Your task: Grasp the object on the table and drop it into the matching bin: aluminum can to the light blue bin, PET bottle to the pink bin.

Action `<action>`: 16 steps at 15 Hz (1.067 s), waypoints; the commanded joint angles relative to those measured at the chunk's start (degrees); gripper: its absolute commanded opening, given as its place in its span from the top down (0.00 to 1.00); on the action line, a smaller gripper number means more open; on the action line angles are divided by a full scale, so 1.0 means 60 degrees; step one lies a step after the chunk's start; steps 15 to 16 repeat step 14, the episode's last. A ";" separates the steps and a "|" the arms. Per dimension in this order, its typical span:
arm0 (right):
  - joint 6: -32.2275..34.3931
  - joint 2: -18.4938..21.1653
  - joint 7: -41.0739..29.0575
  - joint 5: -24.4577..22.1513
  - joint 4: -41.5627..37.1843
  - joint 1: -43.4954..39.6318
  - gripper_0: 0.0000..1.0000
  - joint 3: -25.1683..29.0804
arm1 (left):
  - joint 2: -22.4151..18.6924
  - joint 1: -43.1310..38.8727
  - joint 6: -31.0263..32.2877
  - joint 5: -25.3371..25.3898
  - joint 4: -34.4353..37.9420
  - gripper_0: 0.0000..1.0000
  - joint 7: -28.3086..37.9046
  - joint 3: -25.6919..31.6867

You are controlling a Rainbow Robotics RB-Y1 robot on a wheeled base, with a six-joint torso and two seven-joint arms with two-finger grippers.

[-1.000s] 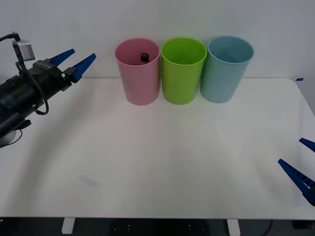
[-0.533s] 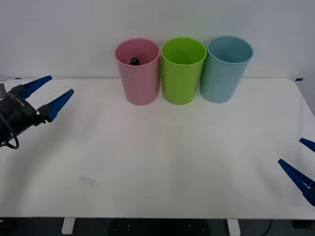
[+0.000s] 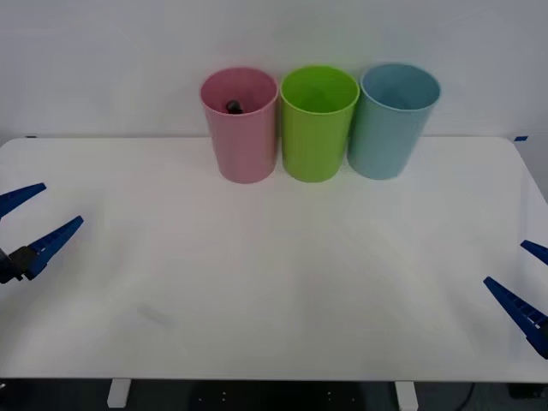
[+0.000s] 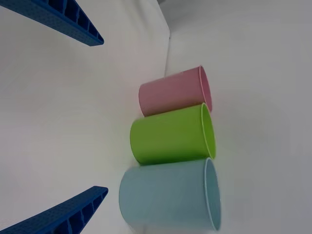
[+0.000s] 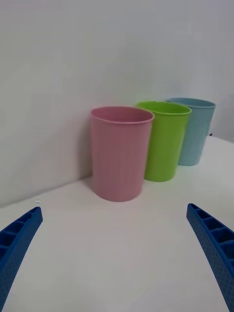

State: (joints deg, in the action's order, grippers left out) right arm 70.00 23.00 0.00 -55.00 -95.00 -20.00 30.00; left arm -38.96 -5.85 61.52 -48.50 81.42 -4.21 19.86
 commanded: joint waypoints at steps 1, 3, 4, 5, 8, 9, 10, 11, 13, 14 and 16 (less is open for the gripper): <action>0.0000 0.0000 0.0000 0.0000 0.0000 0.0000 0.00 0.0000 | 0.0004 -0.0636 0.0396 -0.0002 0.0141 0.00 -0.0059 0.0410; 0.0000 0.0000 0.0000 0.0000 0.0000 0.0000 0.00 0.0000 | 0.0004 -0.1149 0.0455 0.0115 0.0346 0.00 -0.0059 0.0659; 0.0000 0.0000 0.0000 0.0000 0.0000 0.0000 0.00 0.0000 | 0.0004 -0.1369 0.0484 0.0188 0.0463 0.00 -0.0059 0.0747; 0.0000 0.0000 0.0000 0.0000 0.0000 0.0000 0.00 0.0000 | 0.0004 -0.1618 0.0513 0.0262 0.0580 0.00 -0.0059 0.0849; 0.0000 0.0000 0.0000 0.0000 0.0000 0.0000 0.00 0.0000 | 0.0004 -0.2101 0.0616 0.0452 0.0683 0.00 -0.0059 0.0967; 0.0000 0.0000 0.0000 0.0000 0.0000 0.0000 0.00 0.0000 | 0.0004 -0.2189 0.0630 0.0481 0.0712 0.00 -0.0045 0.0952; 0.0000 0.0000 0.0000 0.0000 0.0000 0.0000 0.00 0.0000 | 0.0004 -0.2204 0.0704 0.0481 0.0712 0.00 -0.0001 0.0952; 0.0000 0.0000 0.0000 0.0000 0.0000 0.0000 0.00 0.0000 | 0.0004 -0.2219 0.0704 0.0467 0.0712 0.00 0.0043 0.0879; 0.0000 0.0000 0.0000 0.0000 0.0000 0.0000 0.00 0.0000 | 0.0004 -0.2204 0.0689 0.0467 0.0712 0.00 0.0058 0.0864; 0.0000 0.0000 0.0000 0.0000 0.0000 0.0000 0.00 0.0000 | 0.0004 -0.2204 0.0689 0.0467 0.0712 0.00 0.0058 0.0864; 0.0000 0.0000 0.0000 0.0000 0.0000 0.0000 0.00 0.0000 | 0.0004 -0.2204 0.0689 0.0467 0.0712 0.00 0.0058 0.0864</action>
